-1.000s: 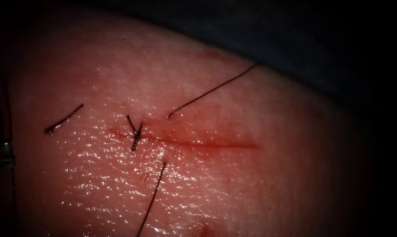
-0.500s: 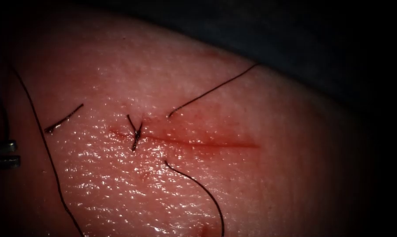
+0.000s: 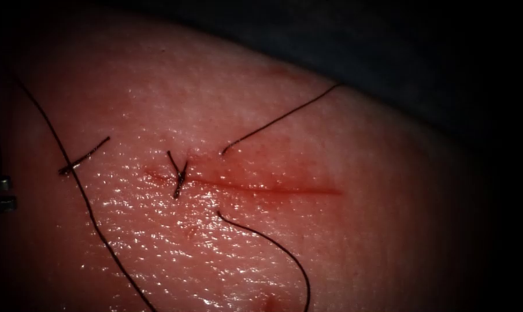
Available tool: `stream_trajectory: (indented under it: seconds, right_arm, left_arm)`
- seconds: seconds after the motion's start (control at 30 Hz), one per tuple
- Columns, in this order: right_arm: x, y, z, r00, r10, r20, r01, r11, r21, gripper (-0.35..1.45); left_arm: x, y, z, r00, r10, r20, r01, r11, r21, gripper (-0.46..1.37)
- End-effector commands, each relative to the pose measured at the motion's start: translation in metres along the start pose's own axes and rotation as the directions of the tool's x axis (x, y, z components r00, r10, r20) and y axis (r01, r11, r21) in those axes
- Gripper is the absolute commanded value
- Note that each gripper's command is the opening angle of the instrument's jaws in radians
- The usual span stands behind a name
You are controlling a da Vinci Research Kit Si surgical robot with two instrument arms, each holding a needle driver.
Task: Wound Closure
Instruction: Repeatedly grab the suture with the right gripper and pull it through the wound.
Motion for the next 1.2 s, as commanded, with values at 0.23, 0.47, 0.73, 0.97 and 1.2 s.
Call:
stream_trajectory:
  seconds: [0.23,0.47,0.73,0.97,1.2]
  right_arm:
    - [-0.0008,0.0017,-0.0027,0.999,0.007,0.045,-0.005,0.999,-0.033,1.15]
    - [-0.0029,0.0040,-0.0009,0.992,-0.024,0.123,0.036,0.995,-0.093,1.11]
    - [-0.0072,0.0077,0.0035,0.972,-0.115,0.203,0.148,0.977,-0.155,1.07]
    - [-0.0114,0.0093,0.0064,0.953,-0.156,0.260,0.201,0.968,-0.154,1.00]
    - [-0.0130,0.0110,0.0079,0.942,-0.195,0.275,0.246,0.955,-0.165,0.96]
  left_arm:
    - [-0.0003,-0.0026,-0.0026,0.999,0.022,0.032,-0.023,0.999,0.037,-0.35]
    - [-0.0005,-0.0034,-0.0036,0.998,0.028,0.059,-0.032,0.998,0.056,-0.35]
    - [-0.0004,-0.0008,-0.0014,0.999,0.019,0.032,-0.020,0.999,0.037,-0.35]
    - [-0.0004,0.0017,0.0002,1.000,0.013,0.026,-0.013,1.000,-0.004,-0.35]
    - [-0.0005,0.0023,0.0002,1.000,0.009,0.026,-0.008,1.000,-0.005,-0.35]
